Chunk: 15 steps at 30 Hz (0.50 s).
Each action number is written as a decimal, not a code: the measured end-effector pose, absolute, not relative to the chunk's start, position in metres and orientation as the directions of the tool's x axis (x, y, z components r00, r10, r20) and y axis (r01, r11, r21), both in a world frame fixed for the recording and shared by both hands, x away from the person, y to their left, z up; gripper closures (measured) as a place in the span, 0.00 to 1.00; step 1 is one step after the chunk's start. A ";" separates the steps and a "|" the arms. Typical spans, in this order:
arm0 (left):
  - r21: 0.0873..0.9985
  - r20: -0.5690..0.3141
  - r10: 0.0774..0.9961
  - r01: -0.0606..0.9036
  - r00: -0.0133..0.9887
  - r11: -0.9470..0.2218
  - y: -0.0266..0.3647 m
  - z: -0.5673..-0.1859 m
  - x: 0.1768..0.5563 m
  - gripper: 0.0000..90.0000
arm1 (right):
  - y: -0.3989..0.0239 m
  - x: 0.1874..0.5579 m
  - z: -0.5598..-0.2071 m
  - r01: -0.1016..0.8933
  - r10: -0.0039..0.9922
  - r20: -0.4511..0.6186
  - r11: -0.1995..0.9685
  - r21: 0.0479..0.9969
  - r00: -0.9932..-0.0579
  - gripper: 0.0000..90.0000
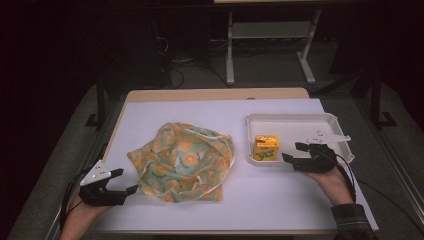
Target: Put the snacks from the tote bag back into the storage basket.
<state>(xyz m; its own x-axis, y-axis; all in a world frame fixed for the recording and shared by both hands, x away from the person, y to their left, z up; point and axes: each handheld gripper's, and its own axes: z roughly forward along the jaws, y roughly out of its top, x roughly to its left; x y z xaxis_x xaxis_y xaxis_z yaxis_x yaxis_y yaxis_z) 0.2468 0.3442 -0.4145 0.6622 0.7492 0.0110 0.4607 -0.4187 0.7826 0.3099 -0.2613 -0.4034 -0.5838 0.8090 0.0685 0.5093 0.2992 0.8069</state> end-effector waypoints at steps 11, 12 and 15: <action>0.783 0.003 0.744 0.460 0.668 -0.417 0.343 -0.415 0.246 0.21 | -0.265 0.284 -0.411 0.521 0.820 0.057 0.306 0.797 -0.569 0.24; 0.780 0.008 0.741 0.460 0.671 -0.425 0.344 -0.415 0.246 0.21 | -0.265 0.282 -0.412 0.520 0.823 0.054 0.304 0.798 -0.565 0.23; 0.779 0.012 0.739 0.457 0.673 -0.429 0.344 -0.416 0.245 0.21 | -0.264 0.274 -0.415 0.517 0.827 0.044 0.308 0.798 -0.561 0.21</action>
